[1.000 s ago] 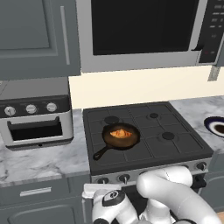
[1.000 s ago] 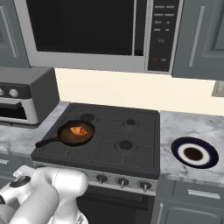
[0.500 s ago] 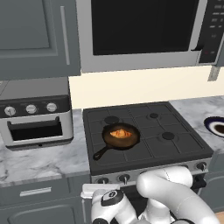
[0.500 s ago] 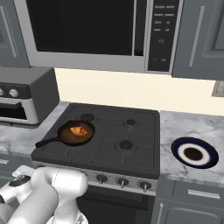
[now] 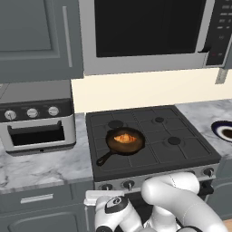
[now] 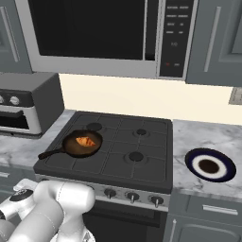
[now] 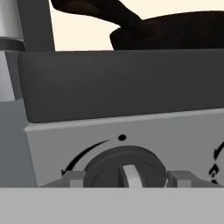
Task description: Pick the croissant and place it on the pan. Then turn on the stove to warm the croissant.
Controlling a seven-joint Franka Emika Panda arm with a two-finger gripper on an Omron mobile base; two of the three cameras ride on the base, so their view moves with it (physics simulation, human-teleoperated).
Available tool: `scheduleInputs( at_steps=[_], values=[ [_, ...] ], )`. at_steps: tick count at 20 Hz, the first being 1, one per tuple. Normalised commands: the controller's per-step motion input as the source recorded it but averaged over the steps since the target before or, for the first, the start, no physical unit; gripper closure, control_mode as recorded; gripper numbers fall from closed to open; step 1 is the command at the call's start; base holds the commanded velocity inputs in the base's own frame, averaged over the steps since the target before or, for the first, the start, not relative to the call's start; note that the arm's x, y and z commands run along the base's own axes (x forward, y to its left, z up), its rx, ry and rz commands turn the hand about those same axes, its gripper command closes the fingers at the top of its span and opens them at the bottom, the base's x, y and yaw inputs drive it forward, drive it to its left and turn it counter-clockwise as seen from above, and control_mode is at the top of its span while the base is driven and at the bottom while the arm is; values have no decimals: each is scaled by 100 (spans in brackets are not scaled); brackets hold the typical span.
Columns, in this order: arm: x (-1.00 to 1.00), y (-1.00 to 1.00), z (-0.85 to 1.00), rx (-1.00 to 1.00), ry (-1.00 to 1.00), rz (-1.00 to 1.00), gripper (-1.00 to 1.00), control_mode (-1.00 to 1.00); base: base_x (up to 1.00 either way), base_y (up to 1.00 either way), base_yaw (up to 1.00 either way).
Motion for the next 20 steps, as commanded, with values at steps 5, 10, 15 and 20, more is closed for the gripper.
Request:
scheduleInputs(
  at_steps=[5,10,15,20],
  values=[
    [0,-1,0,0,0,0,100,-100,0,0,0],
    [0,0,0,0,0,0,100,-100,0,0,0],
    [0,0,-1,-7,0,2,100,-100,0,0,0],
    [0,0,-2,-13,0,5,100,-100,0,0,0]
  ],
)
